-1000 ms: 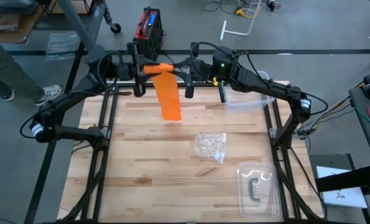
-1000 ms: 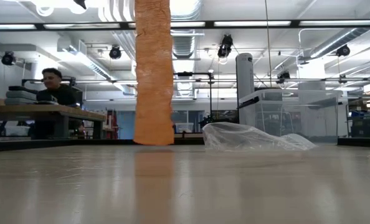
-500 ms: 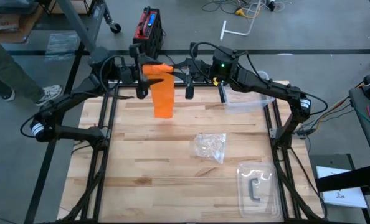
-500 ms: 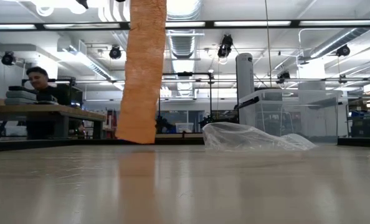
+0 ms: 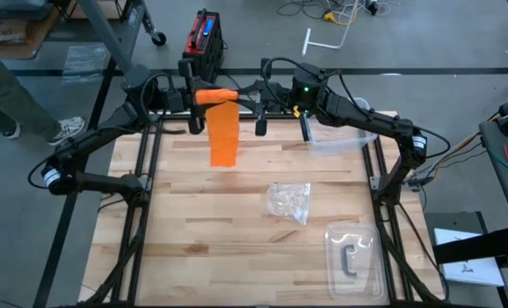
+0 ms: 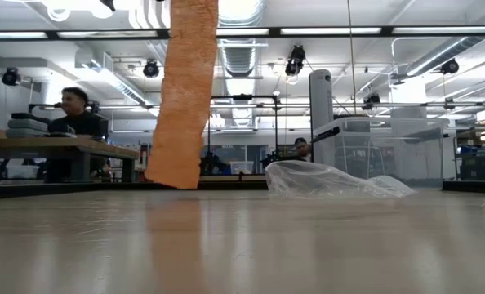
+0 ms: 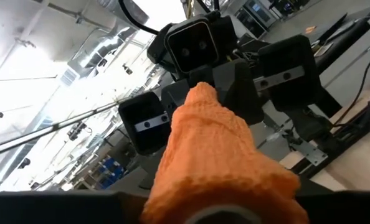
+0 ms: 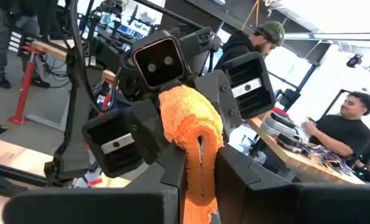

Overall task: Roll bandage
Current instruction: Roll the orange bandage

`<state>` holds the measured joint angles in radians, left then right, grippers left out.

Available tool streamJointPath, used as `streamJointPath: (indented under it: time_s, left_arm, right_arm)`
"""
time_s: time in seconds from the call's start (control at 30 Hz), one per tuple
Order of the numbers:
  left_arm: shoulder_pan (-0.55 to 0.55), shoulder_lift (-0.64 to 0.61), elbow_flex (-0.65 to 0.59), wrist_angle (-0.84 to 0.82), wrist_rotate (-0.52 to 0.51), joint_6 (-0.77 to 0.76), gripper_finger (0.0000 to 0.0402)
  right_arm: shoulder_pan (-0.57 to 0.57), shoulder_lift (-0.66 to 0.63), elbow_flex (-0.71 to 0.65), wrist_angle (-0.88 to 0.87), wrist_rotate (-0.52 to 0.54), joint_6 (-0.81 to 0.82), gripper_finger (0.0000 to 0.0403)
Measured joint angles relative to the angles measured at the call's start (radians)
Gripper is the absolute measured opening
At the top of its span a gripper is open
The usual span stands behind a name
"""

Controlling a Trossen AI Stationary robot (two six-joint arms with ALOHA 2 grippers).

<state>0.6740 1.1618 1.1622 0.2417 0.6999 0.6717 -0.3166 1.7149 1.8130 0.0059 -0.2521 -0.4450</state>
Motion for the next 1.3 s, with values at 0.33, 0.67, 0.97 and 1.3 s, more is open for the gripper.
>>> streamJointPath:
  time_s: [0.33,0.67,0.97,1.3]
  left_arm:
    - [-0.001,-0.017,0.002,-0.004,-0.004,-0.233,0.0216]
    - [0.007,-0.056,0.003,-0.096,-0.08,-0.476,0.0334]
    - [0.009,-0.078,0.003,-0.197,0.005,-0.627,0.0342]
    - [0.012,-0.05,0.038,-0.198,0.097,-0.797,0.029]
  right_arm:
    - [-0.001,0.002,0.0,-0.018,0.054,-0.031,0.0049]
    - [0.019,0.001,0.0,-0.041,0.056,-0.294,0.0046]
    - [0.027,0.003,0.0,-0.028,0.074,-0.503,0.0046]
    - [0.033,0.004,0.0,-0.032,0.063,-0.578,0.0046]
